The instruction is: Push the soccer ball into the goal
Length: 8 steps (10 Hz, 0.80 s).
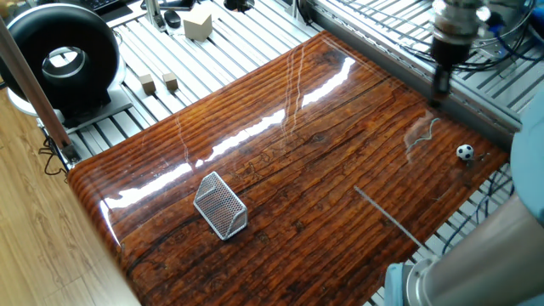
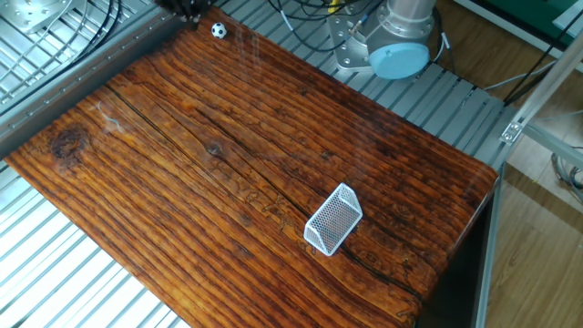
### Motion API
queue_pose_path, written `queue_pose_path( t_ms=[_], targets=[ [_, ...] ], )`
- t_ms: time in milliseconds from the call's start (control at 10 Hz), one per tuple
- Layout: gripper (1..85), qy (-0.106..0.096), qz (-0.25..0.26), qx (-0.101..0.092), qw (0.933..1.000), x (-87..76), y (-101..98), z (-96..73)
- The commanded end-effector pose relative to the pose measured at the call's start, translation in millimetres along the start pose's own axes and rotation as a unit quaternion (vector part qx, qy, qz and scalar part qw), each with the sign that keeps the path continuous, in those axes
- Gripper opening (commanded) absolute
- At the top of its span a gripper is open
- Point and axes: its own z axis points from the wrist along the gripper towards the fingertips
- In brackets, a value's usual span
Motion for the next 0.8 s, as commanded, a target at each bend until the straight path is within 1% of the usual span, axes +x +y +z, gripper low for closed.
queue_pose_path(
  t_ms=[0,200,300,400,500,700],
  targets=[
    [1.0,0.055,0.03,-0.02,0.9979,64.5,10.0,33.5],
    [1.0,0.088,0.027,-0.008,0.9957,84.8,7.1,44.9],
    [1.0,0.123,0.02,-0.001,0.9922,100.6,3.7,47.2],
    [1.0,0.143,0.016,0.0,0.9895,109.5,2.7,47.2],
    [1.0,0.147,0.011,0.006,0.9891,110.5,-1.9,49.2],
    [1.0,0.135,0.008,0.014,0.9907,100.3,-9.0,57.7]
  ],
)
